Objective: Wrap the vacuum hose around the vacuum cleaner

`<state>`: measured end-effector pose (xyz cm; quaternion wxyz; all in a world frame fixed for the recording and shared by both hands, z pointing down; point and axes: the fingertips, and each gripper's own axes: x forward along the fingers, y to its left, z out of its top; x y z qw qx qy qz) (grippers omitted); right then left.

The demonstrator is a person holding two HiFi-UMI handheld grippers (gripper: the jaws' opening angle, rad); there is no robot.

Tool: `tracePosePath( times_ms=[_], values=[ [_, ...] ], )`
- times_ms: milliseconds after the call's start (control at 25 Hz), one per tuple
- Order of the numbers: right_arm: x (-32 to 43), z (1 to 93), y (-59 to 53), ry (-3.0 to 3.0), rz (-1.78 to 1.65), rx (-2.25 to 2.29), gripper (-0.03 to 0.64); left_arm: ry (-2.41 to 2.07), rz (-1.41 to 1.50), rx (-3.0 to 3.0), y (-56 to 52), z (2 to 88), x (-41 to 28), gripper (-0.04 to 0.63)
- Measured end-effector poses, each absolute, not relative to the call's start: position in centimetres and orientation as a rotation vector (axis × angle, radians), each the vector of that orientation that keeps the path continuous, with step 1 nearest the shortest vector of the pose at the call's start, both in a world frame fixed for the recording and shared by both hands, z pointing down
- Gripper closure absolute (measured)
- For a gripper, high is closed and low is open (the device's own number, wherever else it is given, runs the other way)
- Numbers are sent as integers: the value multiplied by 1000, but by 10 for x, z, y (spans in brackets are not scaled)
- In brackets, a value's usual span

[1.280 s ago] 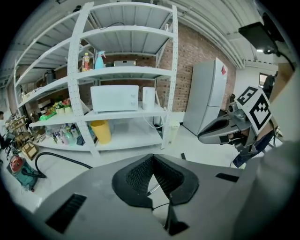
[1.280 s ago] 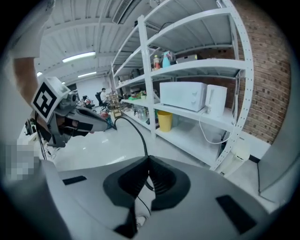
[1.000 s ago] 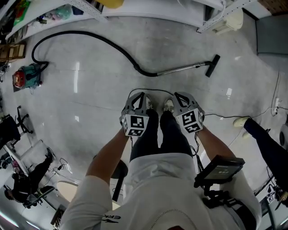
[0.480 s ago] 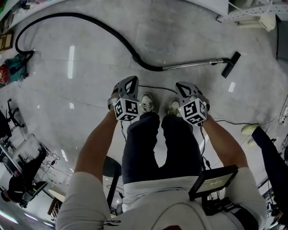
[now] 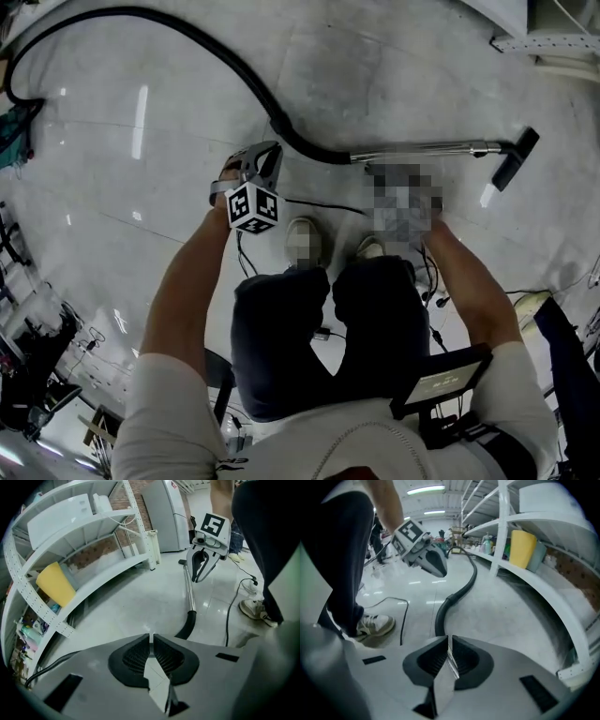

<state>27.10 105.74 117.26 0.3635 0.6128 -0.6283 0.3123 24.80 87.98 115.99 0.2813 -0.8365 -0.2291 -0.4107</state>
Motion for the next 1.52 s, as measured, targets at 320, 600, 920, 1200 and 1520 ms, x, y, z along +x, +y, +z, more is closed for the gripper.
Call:
tracePosePath(
  times_ms=[320,600,920,1200,1520],
  values=[
    [254,1259,1057,-1630,715,1303,464,-704,-1058,-2207,890,1222,244,589],
    [262,1303,1056,-1629,685,1191,442,-767,-1010,-2165,892,1254,255,583],
    [261,1302,1054,-1642,607,1101,454,-815,-995,-2143,894,1261,256,574],
    [269,1260,1051,-1712,605,1132,460,-899,-836,-2066,900,1227,258,526],
    [303,1203,1042,-1779,603,1232,463,-909,-673,-1932,875,1175,278,426]
  ],
)
